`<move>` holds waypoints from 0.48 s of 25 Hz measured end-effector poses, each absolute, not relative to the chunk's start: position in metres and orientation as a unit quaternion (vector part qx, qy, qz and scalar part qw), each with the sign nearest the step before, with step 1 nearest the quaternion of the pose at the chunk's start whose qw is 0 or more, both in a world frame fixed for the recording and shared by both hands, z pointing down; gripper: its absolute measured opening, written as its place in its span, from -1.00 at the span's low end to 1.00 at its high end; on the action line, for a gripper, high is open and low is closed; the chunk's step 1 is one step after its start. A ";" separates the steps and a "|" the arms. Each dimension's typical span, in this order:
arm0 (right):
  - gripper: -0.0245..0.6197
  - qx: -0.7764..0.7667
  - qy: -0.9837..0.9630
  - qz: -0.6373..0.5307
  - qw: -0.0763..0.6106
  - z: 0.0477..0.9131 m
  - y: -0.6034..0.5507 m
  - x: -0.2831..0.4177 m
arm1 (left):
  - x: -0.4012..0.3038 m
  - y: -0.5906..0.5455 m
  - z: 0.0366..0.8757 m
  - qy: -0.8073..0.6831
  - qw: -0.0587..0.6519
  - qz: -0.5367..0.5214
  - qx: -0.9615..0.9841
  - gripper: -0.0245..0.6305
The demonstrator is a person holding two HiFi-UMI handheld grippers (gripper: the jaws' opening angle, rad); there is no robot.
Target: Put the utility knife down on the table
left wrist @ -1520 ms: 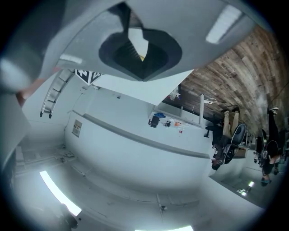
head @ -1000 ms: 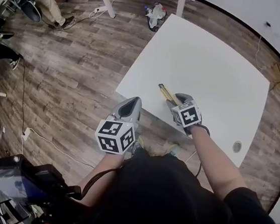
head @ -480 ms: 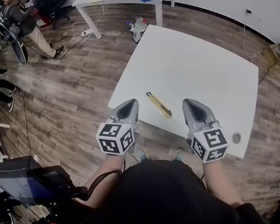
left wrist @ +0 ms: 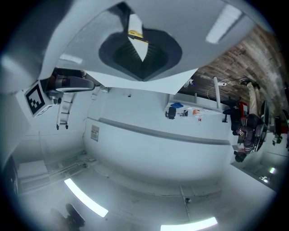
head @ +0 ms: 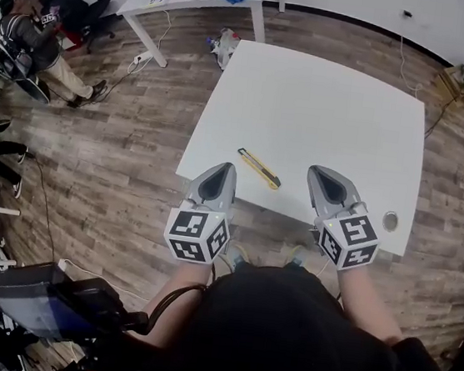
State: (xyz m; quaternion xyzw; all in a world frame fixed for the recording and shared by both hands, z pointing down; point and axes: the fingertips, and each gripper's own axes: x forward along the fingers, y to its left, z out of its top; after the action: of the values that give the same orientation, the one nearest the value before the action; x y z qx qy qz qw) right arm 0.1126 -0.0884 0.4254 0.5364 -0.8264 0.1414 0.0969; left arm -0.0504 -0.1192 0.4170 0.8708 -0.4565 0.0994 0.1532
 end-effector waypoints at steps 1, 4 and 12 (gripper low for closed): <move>-0.85 0.537 -0.826 0.141 0.095 0.424 -0.088 0.113 | -0.051 -0.117 0.415 -0.458 0.152 0.096 0.871 -0.92; -0.85 0.537 -0.827 0.137 0.089 0.418 -0.088 0.111 | -0.052 -0.111 0.410 -0.462 0.148 0.089 0.870 -0.92; -0.85 0.535 -0.831 0.127 0.082 0.412 -0.092 0.105 | -0.059 -0.110 0.400 -0.470 0.133 0.075 0.869 -0.93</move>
State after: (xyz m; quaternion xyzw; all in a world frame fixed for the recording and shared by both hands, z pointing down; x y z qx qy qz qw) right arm 0.1055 -0.0921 0.4115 0.5348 -0.8313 0.1273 0.0825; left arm -0.0587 -0.1098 0.3999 0.8694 -0.4697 0.0755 0.1334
